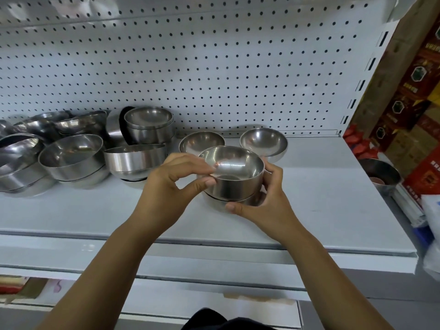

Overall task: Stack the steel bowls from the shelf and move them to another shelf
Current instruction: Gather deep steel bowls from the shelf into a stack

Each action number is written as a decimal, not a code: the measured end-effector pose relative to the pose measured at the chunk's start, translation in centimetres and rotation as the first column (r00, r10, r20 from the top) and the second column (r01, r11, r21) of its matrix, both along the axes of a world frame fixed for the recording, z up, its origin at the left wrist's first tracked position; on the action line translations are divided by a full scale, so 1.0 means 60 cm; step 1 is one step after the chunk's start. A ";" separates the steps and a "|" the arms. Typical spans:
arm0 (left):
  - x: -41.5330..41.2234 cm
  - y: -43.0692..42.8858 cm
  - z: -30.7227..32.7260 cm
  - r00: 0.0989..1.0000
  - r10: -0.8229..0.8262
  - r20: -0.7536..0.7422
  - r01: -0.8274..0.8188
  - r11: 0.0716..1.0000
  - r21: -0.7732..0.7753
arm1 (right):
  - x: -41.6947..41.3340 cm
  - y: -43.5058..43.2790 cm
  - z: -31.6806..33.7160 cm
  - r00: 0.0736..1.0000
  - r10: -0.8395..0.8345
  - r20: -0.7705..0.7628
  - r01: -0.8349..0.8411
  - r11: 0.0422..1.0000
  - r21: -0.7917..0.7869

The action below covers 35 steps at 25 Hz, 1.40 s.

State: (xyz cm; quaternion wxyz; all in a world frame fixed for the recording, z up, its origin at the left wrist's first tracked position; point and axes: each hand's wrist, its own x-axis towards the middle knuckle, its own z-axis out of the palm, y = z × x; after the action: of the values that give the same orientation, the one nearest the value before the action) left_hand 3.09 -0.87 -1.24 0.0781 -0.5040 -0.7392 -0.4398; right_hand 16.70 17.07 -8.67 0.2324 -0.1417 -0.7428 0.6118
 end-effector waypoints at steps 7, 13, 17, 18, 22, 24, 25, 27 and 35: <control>-0.038 -0.040 0.010 0.888 0.453 0.076 -0.458 0.860 0.224 | -0.003 -0.008 0.011 1.000 0.012 0.011 -0.012 1.000 -0.014; -0.112 -0.063 -0.017 0.705 0.709 0.018 -0.707 0.705 -0.052 | -0.008 -0.008 0.011 0.998 -0.039 -0.048 0.042 0.997 0.058; -0.121 -0.064 -0.030 0.742 0.670 0.020 -0.669 0.742 -0.040 | -0.009 -0.002 0.015 0.998 -0.001 -0.063 0.007 0.996 0.091; -0.119 -0.062 -0.029 0.751 0.660 0.031 -0.659 0.752 -0.025 | -0.009 -0.001 0.014 0.998 0.011 -0.055 -0.006 0.996 0.087; -0.118 -0.061 -0.027 0.748 0.660 0.069 -0.661 0.750 -0.001 | -0.011 0.001 0.010 0.998 0.060 -0.009 -0.060 0.995 0.083; -0.120 -0.064 -0.027 0.752 0.656 0.065 -0.658 0.753 0.005 | -0.011 0.002 0.010 0.998 0.065 -0.001 -0.065 0.996 0.062; -0.120 -0.065 -0.025 0.759 0.648 0.057 -0.650 0.760 0.011 | -0.011 0.003 0.010 0.998 0.063 0.003 -0.063 0.997 0.051; -0.119 -0.066 -0.019 0.776 0.628 0.063 -0.630 0.776 0.024 | -0.012 0.005 0.011 0.998 0.062 0.017 -0.063 0.997 0.039; -0.104 -0.070 -0.009 0.789 0.605 0.104 -0.612 0.788 0.063 | -0.014 0.008 0.009 0.997 0.069 0.042 -0.071 0.996 0.047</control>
State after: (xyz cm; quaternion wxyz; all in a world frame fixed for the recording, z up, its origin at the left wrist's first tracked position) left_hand -3.15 -5.04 -1.77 0.2102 -0.2172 -0.8432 -0.4446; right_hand 15.87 17.58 -8.11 0.1993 -0.1221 -0.7664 0.5983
